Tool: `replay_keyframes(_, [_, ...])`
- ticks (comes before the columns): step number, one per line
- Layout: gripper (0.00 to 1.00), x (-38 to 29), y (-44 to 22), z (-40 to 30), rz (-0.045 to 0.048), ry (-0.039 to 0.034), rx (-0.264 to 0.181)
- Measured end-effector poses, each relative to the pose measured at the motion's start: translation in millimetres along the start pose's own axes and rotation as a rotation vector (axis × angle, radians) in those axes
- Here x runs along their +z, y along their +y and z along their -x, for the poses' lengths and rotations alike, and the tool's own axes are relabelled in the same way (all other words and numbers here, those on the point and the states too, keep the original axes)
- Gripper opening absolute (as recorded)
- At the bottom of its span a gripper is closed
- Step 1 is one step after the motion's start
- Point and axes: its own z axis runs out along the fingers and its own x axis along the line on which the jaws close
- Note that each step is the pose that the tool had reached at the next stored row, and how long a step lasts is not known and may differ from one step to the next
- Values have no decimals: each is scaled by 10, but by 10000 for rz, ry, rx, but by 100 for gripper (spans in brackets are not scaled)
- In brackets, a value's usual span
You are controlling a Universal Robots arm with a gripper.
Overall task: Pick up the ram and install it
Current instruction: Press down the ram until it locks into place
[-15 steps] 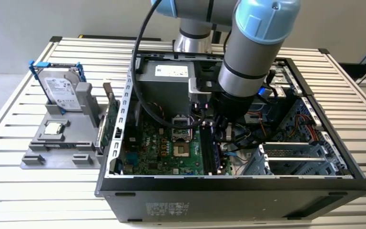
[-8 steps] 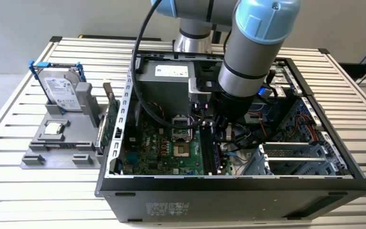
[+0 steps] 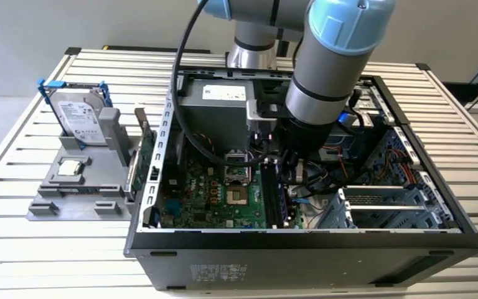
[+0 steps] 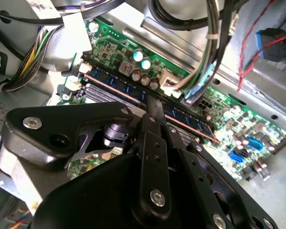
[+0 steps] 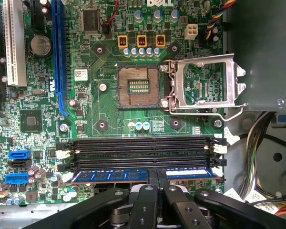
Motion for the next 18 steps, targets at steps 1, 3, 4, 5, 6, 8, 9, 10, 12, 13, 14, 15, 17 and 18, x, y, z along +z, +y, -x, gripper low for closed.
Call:
replay_keyframes(1, [0,-14,0,1,-1,-6,-1])
replay_keyframes(3, [0,-50,1,1,-1,-1,0])
replay_keyframes(4, [0,-67,1,1,-1,-2,0])
replay_keyframes(5, [0,-90,2,1,0,0,0])
replay_keyframes(6, [0,-112,3,1,0,0,0])
replay_keyframes(8, [0,-151,4,2,-1,-1,0])
replay_keyframes(9, [0,-169,4,2,0,-1,0])
replay_keyframes(10, [0,-186,5,2,0,0,0])
replay_keyframes(12, [0,-215,5,3,0,0,-1])
replay_keyframes(13, [0,-232,6,3,0,0,0])
replay_keyframes(14, [0,-247,6,3,-1,-1,-1])
replay_keyframes(15, [0,-263,7,3,0,0,0])
replay_keyframes(17, [0,-294,7,4,0,0,0])
replay_keyframes(18, [0,-306,7,4,0,1,0])
